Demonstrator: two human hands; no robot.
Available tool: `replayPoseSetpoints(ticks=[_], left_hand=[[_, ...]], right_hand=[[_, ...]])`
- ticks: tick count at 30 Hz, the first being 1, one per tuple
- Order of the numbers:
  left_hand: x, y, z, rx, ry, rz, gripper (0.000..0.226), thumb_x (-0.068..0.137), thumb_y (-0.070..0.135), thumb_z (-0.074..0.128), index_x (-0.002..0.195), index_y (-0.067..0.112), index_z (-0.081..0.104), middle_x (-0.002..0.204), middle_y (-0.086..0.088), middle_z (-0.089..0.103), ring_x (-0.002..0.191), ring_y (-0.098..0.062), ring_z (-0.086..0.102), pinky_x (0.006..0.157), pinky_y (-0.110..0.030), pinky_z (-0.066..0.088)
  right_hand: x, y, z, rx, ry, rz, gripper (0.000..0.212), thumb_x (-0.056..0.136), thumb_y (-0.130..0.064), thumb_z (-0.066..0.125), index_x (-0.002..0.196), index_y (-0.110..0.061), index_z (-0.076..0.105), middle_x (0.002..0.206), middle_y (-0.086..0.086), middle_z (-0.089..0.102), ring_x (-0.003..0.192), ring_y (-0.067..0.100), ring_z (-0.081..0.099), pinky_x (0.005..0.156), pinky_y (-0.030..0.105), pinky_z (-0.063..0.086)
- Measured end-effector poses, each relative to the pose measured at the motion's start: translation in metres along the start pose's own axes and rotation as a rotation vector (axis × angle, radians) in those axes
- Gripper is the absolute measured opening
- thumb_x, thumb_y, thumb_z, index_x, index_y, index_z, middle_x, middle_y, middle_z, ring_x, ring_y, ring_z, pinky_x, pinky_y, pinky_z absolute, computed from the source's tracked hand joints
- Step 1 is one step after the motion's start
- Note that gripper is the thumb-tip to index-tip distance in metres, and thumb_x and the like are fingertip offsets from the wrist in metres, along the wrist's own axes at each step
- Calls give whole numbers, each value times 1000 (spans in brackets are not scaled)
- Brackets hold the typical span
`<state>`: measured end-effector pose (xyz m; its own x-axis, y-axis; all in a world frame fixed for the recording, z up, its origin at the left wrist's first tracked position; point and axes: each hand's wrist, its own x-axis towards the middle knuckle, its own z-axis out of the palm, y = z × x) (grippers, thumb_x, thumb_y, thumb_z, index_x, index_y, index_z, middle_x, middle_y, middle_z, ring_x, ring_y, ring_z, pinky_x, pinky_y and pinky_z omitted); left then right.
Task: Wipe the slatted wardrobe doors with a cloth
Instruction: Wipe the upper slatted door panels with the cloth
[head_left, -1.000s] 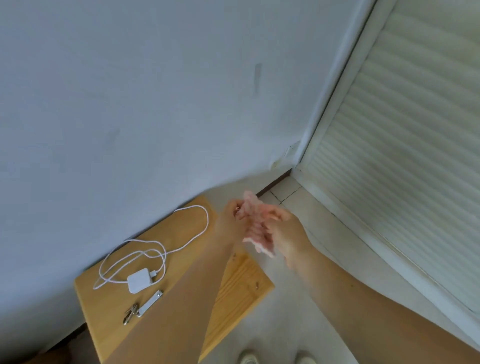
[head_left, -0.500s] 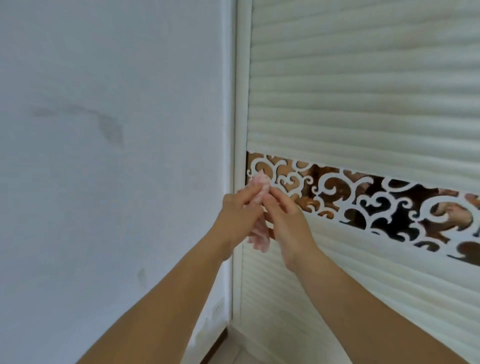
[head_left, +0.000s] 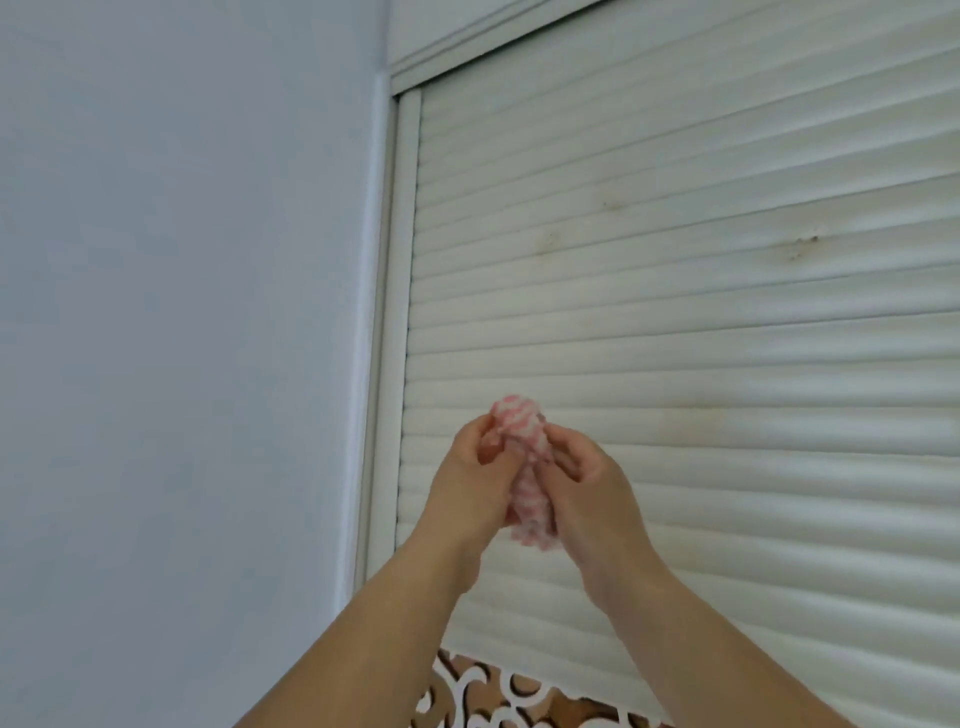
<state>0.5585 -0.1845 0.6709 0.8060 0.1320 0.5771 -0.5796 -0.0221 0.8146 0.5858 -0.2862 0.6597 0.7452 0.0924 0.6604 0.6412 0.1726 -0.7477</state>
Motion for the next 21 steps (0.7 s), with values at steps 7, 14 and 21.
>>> replayPoseSetpoints(ticks=[7,14,21], left_hand=[[78,35,-15,-28,-107,184,19,95,23,49,111,26,59,99,0,70,83,-12,69,76,-34,57],[168,48,-41,-137,-213,346,17,95,23,47,109,18,54,71,-4,64,51,-17,53,50,-26,44],[259,44,-81,2,-192,486,38,91,2,41,114,28,57,116,0,41,79,-10,63,68,-23,55]], right_hand=[[74,-33,17,-137,-20,-301,30,95,-13,56,90,-40,67,94,-14,68,74,2,69,61,27,57],[172,-24,58,-359,162,-597,35,94,-25,59,114,-54,58,120,-15,57,100,0,61,78,34,57],[247,-29,82,-482,431,-785,30,88,-8,59,80,-37,65,88,-4,64,73,3,64,63,25,53]])
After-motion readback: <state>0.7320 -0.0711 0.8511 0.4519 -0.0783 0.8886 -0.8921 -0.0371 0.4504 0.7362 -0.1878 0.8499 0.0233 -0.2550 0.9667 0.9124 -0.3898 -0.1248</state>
